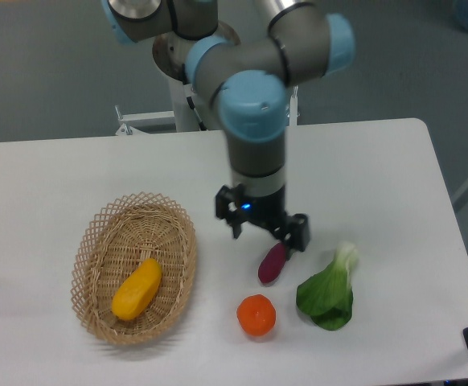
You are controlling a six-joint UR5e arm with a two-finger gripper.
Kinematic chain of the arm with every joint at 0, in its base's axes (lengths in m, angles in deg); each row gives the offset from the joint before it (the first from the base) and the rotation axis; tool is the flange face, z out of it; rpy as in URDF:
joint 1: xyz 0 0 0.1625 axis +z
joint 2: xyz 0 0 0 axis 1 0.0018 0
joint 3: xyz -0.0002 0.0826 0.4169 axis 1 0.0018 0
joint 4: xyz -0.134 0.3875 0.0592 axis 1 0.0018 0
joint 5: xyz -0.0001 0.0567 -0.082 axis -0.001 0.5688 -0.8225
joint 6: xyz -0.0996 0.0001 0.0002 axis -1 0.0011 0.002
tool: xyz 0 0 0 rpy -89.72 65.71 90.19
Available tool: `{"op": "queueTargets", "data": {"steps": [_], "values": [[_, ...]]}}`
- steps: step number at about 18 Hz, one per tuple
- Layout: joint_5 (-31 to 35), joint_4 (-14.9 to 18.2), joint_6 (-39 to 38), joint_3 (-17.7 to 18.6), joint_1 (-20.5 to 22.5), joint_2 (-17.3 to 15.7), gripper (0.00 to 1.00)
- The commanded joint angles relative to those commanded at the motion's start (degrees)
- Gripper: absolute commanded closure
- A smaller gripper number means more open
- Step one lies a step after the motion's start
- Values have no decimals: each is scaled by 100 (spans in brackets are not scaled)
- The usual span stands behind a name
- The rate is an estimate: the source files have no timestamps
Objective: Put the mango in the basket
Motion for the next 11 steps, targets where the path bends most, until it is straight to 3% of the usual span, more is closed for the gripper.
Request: {"op": "queueTargets", "data": {"steps": [5,11], "values": [[-150,202,377,-106,212,0,0],[-141,203,484,-89,256,-26,0]]}}
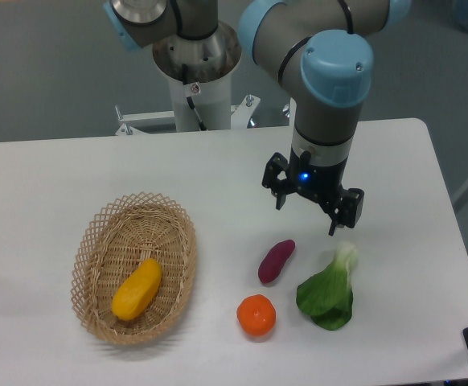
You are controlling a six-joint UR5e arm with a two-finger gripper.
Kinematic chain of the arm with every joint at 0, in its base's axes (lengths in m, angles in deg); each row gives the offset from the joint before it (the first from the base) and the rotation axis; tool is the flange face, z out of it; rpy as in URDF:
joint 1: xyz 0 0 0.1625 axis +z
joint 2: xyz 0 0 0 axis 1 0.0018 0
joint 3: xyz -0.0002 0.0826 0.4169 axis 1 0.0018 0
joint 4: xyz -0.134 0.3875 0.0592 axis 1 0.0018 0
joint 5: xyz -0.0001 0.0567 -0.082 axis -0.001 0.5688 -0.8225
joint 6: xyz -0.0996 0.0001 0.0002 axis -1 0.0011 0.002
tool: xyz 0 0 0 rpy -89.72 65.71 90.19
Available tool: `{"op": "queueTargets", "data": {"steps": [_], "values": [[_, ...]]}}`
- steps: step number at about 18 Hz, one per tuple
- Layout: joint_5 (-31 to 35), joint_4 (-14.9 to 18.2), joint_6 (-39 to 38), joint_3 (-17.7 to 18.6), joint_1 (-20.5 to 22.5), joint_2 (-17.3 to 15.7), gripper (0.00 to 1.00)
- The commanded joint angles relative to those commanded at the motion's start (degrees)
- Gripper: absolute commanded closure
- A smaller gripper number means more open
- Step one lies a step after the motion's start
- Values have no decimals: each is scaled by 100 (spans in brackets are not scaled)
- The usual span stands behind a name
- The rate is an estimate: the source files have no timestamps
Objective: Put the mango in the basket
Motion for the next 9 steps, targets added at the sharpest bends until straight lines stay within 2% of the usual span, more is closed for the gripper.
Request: {"op": "queueTargets", "data": {"steps": [3,9], "values": [[-9,0,0,105,44,-132,0],[-35,0,9,114,88,-176,0]]}}
